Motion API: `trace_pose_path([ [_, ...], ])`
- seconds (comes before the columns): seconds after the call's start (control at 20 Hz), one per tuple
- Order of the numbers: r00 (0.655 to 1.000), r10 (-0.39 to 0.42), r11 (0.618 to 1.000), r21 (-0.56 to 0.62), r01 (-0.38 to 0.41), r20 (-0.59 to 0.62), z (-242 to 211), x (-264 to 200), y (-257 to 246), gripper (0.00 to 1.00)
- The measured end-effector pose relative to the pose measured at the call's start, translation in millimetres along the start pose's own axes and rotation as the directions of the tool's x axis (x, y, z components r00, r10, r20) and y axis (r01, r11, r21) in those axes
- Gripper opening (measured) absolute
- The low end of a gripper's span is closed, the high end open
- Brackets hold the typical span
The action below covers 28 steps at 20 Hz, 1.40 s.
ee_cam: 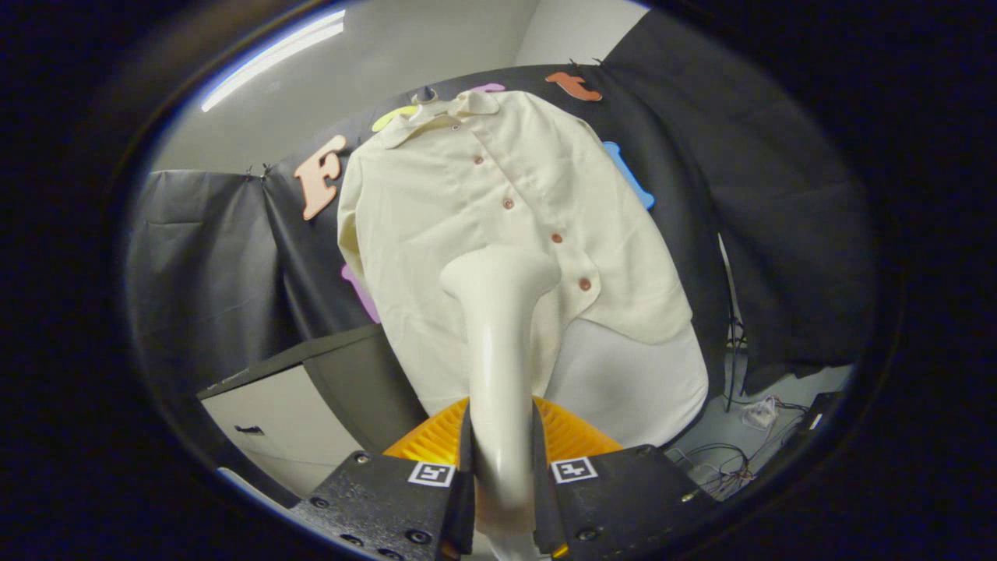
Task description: Iron the clothes twice with a garment steamer, once on the left side and once on the right side.
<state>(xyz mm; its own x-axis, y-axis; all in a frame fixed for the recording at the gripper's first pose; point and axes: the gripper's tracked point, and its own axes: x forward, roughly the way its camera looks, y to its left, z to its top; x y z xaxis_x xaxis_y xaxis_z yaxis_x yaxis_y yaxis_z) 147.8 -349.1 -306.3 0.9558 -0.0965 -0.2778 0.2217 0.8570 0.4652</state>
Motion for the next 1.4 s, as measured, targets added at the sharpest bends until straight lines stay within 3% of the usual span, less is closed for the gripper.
trace_pose_path([
  [0.4, 0.992, -0.028, 0.998, -0.055, 0.035, 0.122, 113, 21, -2, 0.3],
  [0.85, 0.972, -0.062, 0.997, -0.038, 0.073, 0.226, 221, 81, -17, 0.3],
  [1.15, 0.962, -0.061, 0.997, -0.027, 0.071, 0.266, 259, 120, -22, 0.3],
  [1.4, 0.965, -0.041, 0.999, 0.025, 0.035, 0.259, 254, 144, -40, 0.31],
])
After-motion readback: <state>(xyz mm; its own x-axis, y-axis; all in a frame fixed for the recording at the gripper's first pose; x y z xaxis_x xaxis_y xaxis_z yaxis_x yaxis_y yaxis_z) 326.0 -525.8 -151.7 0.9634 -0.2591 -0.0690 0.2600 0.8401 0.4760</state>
